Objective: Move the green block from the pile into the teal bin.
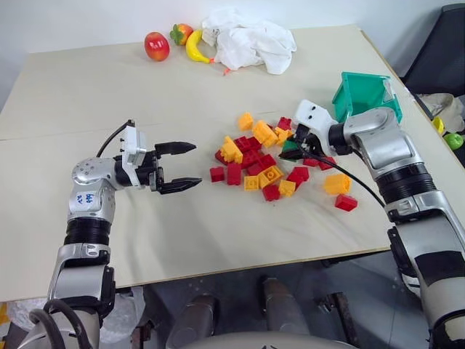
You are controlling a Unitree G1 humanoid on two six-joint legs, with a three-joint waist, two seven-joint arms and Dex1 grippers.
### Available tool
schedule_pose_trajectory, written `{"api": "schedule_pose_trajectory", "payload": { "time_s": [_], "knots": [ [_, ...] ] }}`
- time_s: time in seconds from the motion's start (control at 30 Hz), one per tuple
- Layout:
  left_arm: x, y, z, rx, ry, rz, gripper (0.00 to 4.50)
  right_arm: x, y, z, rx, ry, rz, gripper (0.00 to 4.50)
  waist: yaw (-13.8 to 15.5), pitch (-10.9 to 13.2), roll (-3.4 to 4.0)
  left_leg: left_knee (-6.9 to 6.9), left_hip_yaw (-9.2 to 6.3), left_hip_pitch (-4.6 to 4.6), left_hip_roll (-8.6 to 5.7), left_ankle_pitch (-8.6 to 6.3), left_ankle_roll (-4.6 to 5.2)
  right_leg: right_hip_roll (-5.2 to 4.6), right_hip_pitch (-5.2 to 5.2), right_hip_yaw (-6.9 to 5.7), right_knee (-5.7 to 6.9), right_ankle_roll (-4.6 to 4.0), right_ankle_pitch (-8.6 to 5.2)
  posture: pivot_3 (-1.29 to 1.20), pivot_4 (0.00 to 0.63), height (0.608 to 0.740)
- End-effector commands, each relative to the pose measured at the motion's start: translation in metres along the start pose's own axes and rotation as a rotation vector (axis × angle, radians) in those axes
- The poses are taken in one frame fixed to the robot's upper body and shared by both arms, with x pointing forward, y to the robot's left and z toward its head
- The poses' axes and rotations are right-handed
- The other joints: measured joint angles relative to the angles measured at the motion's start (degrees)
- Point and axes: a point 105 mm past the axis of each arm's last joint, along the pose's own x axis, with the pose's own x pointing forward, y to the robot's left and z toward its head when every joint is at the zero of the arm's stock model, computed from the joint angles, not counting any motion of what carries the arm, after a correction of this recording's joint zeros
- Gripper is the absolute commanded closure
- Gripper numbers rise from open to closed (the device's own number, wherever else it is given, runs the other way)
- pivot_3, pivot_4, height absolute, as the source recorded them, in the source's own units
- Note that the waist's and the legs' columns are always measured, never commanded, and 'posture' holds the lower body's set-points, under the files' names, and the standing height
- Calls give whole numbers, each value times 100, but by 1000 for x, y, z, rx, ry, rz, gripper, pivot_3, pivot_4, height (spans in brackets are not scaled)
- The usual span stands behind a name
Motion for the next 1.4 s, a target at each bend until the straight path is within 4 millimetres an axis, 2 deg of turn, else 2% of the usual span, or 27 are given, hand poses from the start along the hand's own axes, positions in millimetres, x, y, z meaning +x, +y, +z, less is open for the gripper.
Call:
{"api": "schedule_pose_trajectory", "payload": {
  "time_s": [0.03,0.1,0.37,0.53,0.67,0.8,0.97,1.07,1.23,1.4],
  "knots": [
    [4,4,8,31,-20,-7,0,-9,-13,9,-23,-38,-93,1311,0,0,0,1,1,0,-1,0,0,-1,0,0,2,0,0,0,150,740],
    [5,5,8,33,-21,-8,0,-9,-13,8,-7,-20,-98,713,1,0,0,5,1,0,0,0,0,-1,0,0,7,0,0,0,150,740],
    [3,6,8,39,-20,-3,0,-18,-6,6,-35,35,-67,713,3,0,0,6,7,0,1,0,0,-1,-6,2,12,-1,0,0,150,740],
    [1,5,7,39,-20,-1,0,-19,9,6,-14,57,-10,713,13,0,0,8,8,0,-1,0,0,-3,-5,2,13,-1,0,0,150,740],
    [2,4,6,38,-23,-4,0,-6,17,-5,38,82,-9,713,12,0,0,11,8,0,0,0,0,-3,-5,3,18,-1,0,0,150,740],
    [3,4,6,38,-24,-4,0,6,12,-16,99,101,-58,713,9,-1,0,18,10,1,0,-1,-1,-2,-4,5,23,-1,1,0,150,740],
    [3,3,6,39,-23,-5,0,15,3,-21,169,103,-99,713,14,-2,-1,36,9,2,-2,-1,0,-4,4,4,30,-3,2,0,150,740],
    [2,3,7,39,-25,-7,0,17,3,-24,180,124,-94,1330,24,-2,-1,44,8,2,-2,-2,-1,-3,7,3,33,-6,6,0,150,740],
    [2,3,7,41,-24,-12,0,12,10,-17,176,109,-67,2968,15,-2,1,46,8,2,-3,-3,-1,-3,5,4,35,-7,6,0,150,740],
    [3,2,7,40,-24,-14,0,4,16,-6,164,66,-40,2998,16,-2,1,45,9,1,-1,-4,-3,-1,3,4,35,-7,6,0,150,740]
  ]
}}
